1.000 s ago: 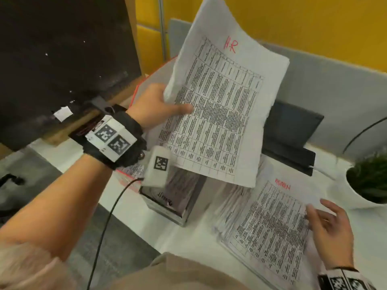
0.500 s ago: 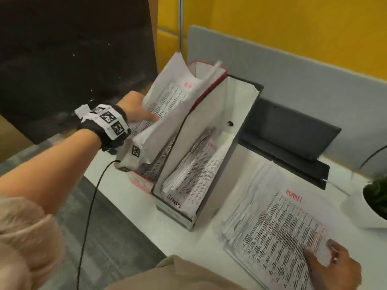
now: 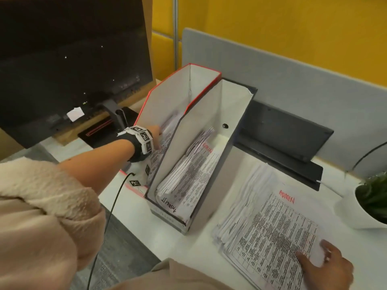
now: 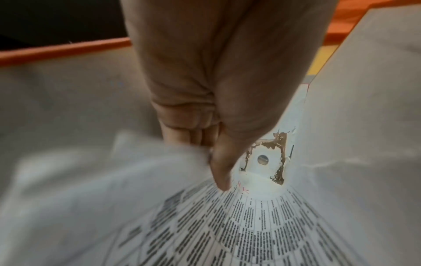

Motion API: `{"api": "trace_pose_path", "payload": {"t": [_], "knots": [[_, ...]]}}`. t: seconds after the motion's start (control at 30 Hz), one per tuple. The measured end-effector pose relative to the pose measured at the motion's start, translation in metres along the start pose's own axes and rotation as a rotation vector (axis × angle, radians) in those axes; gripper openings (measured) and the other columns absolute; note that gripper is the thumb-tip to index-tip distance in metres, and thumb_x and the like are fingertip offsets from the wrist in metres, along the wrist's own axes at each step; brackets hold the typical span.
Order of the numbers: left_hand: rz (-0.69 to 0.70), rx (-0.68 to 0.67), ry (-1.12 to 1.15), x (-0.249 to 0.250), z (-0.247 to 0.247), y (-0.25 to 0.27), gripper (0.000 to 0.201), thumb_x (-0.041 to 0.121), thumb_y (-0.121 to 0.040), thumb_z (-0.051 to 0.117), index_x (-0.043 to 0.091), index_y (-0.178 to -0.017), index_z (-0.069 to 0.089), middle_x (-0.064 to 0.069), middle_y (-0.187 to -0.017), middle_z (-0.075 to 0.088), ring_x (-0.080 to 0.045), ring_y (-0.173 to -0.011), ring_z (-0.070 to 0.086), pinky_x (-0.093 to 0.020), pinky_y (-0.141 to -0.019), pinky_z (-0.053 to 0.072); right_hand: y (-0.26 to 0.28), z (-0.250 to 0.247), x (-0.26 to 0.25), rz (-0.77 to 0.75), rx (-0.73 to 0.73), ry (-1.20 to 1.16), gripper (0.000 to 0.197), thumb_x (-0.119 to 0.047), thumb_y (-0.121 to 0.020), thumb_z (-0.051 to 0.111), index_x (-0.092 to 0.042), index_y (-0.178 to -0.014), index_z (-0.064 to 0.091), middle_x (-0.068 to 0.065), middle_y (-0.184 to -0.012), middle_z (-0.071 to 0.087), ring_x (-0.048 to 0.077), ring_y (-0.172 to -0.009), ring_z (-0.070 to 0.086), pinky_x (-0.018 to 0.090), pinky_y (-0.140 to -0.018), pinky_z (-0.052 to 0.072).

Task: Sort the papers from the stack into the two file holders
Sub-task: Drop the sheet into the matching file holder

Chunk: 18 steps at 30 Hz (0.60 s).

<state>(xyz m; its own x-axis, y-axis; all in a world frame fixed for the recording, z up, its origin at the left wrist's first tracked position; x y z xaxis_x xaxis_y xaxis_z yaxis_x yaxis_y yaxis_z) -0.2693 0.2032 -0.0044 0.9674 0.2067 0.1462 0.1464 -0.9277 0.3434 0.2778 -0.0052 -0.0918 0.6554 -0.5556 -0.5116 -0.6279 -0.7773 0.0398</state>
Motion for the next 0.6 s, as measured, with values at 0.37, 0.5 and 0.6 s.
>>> {"api": "trace_pose_path", "payload": {"t": [0.37, 0.5, 0.6], "knots": [[0.091, 0.494, 0.601, 0.033, -0.122, 0.063, 0.029, 0.012, -0.091, 0.053, 0.018, -0.118, 0.059, -0.003, -0.111, 0.062, -0.015, -0.095, 0.059, -0.026, -0.08, 0.046, -0.003, 0.005, 0.001, -0.028, -0.043, -0.038, 0.078, -0.022, -0.054, 0.09, -0.011, -0.122, 0.053, 0.026, -0.114, 0.056, 0.038, -0.116, 0.043, 0.05, -0.105, 0.033], [0.339, 0.65, 0.715, 0.105, -0.152, 0.108, 0.023, 0.015, -0.09, 0.055, 0.015, -0.112, 0.063, 0.005, -0.101, 0.061, -0.008, -0.092, 0.058, -0.02, -0.08, 0.049, 0.002, 0.003, -0.001, -0.009, -0.059, -0.055, 0.075, -0.021, -0.059, 0.087, -0.013, -0.125, 0.051, 0.025, -0.119, 0.048, 0.04, -0.114, 0.044, 0.047, -0.103, 0.036], [0.491, 0.632, 0.816, 0.163, -0.145, 0.13, 0.019, 0.009, -0.089, 0.054, 0.011, -0.104, 0.065, 0.002, -0.097, 0.063, -0.007, -0.086, 0.058, -0.014, -0.076, 0.047, 0.004, 0.003, -0.004, -0.029, -0.077, -0.041, 0.073, -0.02, -0.063, 0.085, -0.012, -0.127, 0.05, 0.025, -0.121, 0.047, 0.038, -0.115, 0.043, 0.043, -0.102, 0.035]]}}
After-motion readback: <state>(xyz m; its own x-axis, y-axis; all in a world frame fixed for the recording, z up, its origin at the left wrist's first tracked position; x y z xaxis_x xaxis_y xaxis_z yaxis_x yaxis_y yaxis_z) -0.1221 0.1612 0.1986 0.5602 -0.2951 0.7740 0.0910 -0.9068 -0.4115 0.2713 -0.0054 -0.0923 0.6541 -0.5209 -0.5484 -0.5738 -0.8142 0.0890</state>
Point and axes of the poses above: each hand's wrist, its own y-axis away from the middle knuckle, its own z-axis out of the palm, x = y × z, the point moved 10 cm from there along -y, towards the middle knuckle
